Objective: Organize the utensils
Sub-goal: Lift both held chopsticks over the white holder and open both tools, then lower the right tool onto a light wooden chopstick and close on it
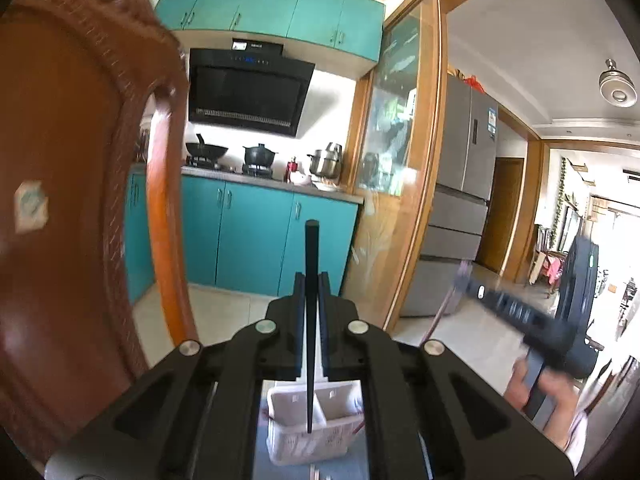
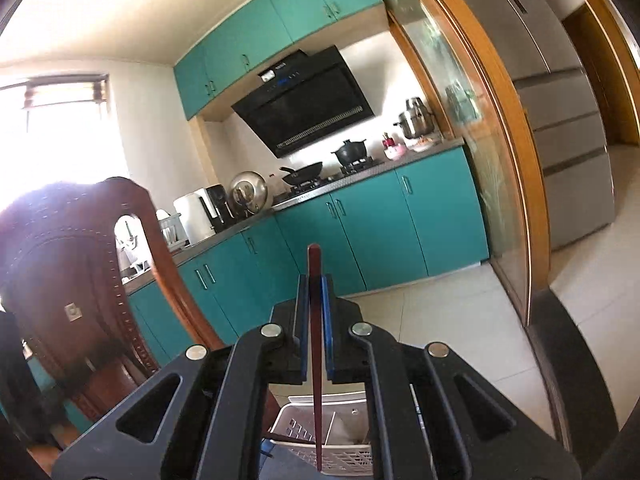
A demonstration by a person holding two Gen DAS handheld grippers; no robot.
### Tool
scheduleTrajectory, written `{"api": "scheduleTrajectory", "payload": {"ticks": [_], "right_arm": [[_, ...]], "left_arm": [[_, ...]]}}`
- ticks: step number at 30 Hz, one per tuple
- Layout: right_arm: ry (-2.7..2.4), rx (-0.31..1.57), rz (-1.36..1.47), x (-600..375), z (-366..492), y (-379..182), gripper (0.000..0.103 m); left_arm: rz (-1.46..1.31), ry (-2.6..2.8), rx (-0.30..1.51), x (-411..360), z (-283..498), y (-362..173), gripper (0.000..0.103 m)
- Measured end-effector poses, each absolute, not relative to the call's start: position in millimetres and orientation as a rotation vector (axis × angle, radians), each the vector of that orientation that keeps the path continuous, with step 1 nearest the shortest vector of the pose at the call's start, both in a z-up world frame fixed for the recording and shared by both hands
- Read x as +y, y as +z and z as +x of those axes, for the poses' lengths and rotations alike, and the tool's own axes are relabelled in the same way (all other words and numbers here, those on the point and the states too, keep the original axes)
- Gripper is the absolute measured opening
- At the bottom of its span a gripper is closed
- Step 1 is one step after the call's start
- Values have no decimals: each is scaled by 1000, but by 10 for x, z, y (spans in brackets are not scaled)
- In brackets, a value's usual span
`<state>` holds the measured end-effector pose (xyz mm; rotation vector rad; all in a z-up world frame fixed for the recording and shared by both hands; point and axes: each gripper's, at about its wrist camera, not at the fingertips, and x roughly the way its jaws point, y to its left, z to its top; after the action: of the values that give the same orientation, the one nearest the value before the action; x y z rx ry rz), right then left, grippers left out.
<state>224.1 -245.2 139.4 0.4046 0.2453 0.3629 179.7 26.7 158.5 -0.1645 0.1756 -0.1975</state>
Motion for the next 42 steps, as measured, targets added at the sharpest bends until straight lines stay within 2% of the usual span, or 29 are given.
{"api": "scheduleTrajectory", "payload": {"ticks": [5, 13, 14, 19, 23, 26, 29, 35, 37, 39, 41, 42], "right_arm": [[324, 207, 437, -2496, 2372, 1226, 7], [346, 205, 479, -2534, 2328, 1210, 7], [353, 185, 496, -2566, 2295, 1227, 7], [318, 65, 538, -2668, 2146, 1217, 7], [281, 52, 508, -2603, 2201, 1151, 7], [258, 77, 476, -2483, 2312, 1031, 7], [253, 109, 392, -2280, 2416, 923, 7], [273, 205, 241, -1933, 2438, 708, 7], [258, 199, 204, -1881, 2344, 695, 15], [250, 181, 182, -1858, 2222, 736, 41], [241, 144, 171, -1869, 2032, 790, 53], [237, 131, 163, -1866, 1944, 807, 54]], "left_arm": [[-107, -124, 178, 66, 2138, 1403, 7], [-81, -85, 393, -38, 2768, 673, 7], [-82, -91, 395, -32, 2772, 650, 11], [-76, -130, 345, 58, 2363, 574, 24], [-84, -173, 248, 166, 1904, 433, 30], [-99, -193, 247, 223, 1658, 224, 31], [-117, -210, 321, 225, 1711, -2, 31], [-178, -171, 599, 294, 1996, -697, 31], [-144, -131, 658, 264, 2014, -855, 31], [-94, -94, 693, 212, 2060, -936, 31], [-66, -92, 733, 159, 2074, -1006, 38], [-53, -89, 761, 136, 2091, -1047, 38]]}}
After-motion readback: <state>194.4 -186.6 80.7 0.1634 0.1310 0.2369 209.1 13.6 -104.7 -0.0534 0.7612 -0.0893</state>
